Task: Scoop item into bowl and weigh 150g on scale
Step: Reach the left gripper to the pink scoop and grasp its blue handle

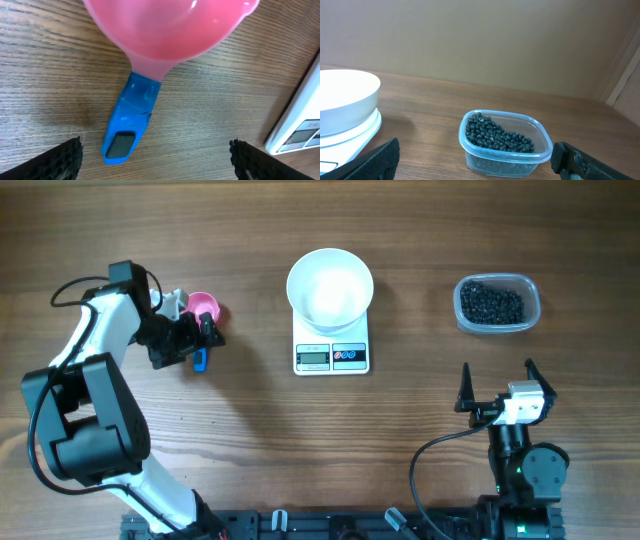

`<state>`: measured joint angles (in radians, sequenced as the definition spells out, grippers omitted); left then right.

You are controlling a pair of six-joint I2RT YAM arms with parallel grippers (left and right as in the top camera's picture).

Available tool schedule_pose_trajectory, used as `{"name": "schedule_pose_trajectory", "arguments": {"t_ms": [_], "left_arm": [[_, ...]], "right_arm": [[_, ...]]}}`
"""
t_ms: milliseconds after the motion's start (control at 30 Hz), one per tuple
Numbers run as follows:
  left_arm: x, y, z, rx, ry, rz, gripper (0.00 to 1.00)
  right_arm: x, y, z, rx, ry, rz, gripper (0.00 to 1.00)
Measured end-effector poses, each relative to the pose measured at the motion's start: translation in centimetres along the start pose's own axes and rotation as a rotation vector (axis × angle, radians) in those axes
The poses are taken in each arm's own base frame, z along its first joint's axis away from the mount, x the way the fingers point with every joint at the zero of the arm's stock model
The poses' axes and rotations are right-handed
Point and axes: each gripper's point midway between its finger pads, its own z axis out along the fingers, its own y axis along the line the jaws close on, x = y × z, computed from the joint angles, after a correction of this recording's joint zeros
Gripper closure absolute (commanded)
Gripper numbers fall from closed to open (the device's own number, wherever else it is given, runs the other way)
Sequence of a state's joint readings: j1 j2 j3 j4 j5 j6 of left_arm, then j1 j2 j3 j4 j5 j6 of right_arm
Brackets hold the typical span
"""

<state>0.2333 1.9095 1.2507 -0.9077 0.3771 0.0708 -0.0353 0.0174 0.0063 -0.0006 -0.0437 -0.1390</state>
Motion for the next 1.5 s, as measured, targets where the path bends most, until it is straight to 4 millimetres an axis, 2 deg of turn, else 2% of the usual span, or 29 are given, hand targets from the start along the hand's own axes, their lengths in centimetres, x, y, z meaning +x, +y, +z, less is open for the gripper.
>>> {"name": "schedule_pose_trajectory", "arguments": {"t_ms": [167,567,700,800,1133,1200,1300,1400,1433,1500], "left_arm": [[0.5,0.2,1.4,0.020,-0.009,0.011,0.01],[0.0,-0.8,1.5,0.095,-0.052,0.045,0.04],[0.1,-1.1,1.6,0.111,-0.052,0.051,0.08],[0.0,-1.2,1.7,0.117,-0.057,0.060,0.16],[-0.1,-1.1,2.0,0.121,-0.061,0.067,0.14],[-0.2,-1.2,2.0,0.127,-0.065,0.068,0.19],[-0.5,-1.1,2.1,0.128,-0.073,0.071,0.36],[-1.0,-0.9,2.4,0.125,-0.086,0.079,0.41],[-1.0,-0.9,2.4,0.127,-0.086,0.079,0.50],[-1.0,-0.7,2.5,0.119,-0.087,0.083,0.55]], "right_arm": [[0.0,0.0,0.0,0.000,0.000,0.000,0.00],[0.0,0.0,0.0,0.000,0.000,0.000,0.00],[0.0,0.0,0.0,0.000,0.000,0.000,0.00],[0.0,0.0,0.0,0.000,0.000,0.000,0.00],[0.0,0.0,0.0,0.000,0.000,0.000,0.00],[0.0,0.0,0.0,0.000,0.000,0.000,0.00],[0.0,0.0,0.0,0.000,0.000,0.000,0.00],[0.0,0.0,0.0,0.000,0.000,0.000,0.00],[0.0,0.0,0.0,0.000,0.000,0.000,0.00],[0.0,0.0,0.0,0.000,0.000,0.000,0.00]]}}
